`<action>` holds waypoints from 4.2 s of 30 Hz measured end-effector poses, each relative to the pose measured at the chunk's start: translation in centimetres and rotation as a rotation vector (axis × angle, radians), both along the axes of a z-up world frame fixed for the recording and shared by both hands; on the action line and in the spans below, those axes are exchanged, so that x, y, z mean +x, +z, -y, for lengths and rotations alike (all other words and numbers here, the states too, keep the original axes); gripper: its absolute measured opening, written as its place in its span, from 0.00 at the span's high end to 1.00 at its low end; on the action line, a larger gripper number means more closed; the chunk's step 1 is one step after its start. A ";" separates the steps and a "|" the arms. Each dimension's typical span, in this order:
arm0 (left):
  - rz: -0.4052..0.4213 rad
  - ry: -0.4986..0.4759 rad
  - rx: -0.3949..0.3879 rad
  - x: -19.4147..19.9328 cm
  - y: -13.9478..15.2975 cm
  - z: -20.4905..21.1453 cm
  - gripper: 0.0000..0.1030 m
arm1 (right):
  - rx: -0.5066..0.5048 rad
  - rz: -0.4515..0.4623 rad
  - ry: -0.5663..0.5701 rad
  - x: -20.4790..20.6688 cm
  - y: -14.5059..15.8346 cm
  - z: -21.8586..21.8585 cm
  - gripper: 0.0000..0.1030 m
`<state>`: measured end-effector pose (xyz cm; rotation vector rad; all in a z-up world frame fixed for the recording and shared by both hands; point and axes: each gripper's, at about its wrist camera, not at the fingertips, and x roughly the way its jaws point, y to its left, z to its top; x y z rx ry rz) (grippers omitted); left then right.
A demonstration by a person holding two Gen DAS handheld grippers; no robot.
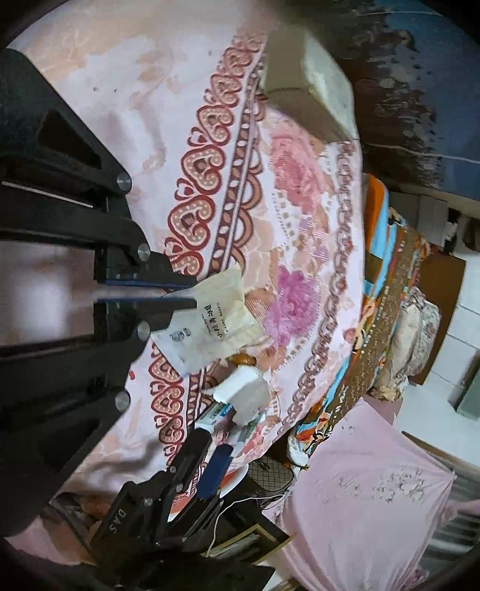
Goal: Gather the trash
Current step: 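Grasp the white paper sachet with the left tool while the right tool grasps a white paper scrap, then carry the sachet and paper scrap over the orange basin with both tools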
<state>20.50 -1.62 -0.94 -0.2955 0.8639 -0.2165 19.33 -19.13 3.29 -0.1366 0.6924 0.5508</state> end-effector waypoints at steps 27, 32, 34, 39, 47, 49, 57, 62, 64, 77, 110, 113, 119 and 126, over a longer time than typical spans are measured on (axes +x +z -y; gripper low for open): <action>0.142 0.014 0.019 -0.9 1.7 0.1 1.00 | -0.020 -0.070 0.065 3.3 -0.9 -3.8 0.62; 0.190 0.015 0.066 -1.3 2.4 0.2 1.00 | -0.075 -0.071 0.050 3.3 -1.4 -4.3 0.62; 0.199 0.011 0.078 -1.3 2.5 0.5 1.00 | -0.067 -0.071 0.046 3.2 -1.4 -4.1 0.66; 0.213 0.005 0.109 -1.5 2.6 1.0 1.00 | -0.014 -0.096 0.037 3.7 -1.3 -3.1 0.70; 0.248 0.025 0.137 -2.0 3.0 1.3 1.00 | 0.043 -0.087 0.023 3.6 -0.8 -2.4 0.76; 0.268 0.027 0.152 -2.3 3.3 1.4 1.00 | 0.063 -0.055 0.016 3.1 -0.3 -2.1 0.77; 0.372 0.033 0.190 -3.7 5.0 2.5 1.00 | 0.135 0.096 -0.003 1.1 1.6 -0.6 0.79; 0.441 0.043 0.162 -4.2 6.4 3.3 1.00 | 0.223 0.244 -0.058 -1.0 3.2 1.5 0.79; 0.477 0.038 0.154 -4.5 7.1 4.1 1.00 | 0.265 0.307 -0.084 -1.9 3.8 2.5 0.79; 0.697 -0.083 0.131 -5.2 11.0 10.7 1.00 | 0.370 0.593 -0.281 -6.0 7.2 8.1 0.79; 0.602 -0.462 0.050 -1.4 9.8 26.6 1.00 | 0.359 0.483 -0.862 -6.8 4.4 23.4 0.76; 0.568 -0.482 0.050 -1.0 9.4 27.5 1.00 | 0.364 0.454 -0.883 -6.7 4.0 24.0 0.75; 0.485 -0.516 0.020 0.2 8.9 28.4 1.00 | 0.377 0.409 -0.907 -6.4 3.5 24.7 0.72; 0.359 -0.549 -0.058 2.1 8.3 29.4 1.00 | 0.375 0.374 -0.926 -6.1 3.1 25.1 0.66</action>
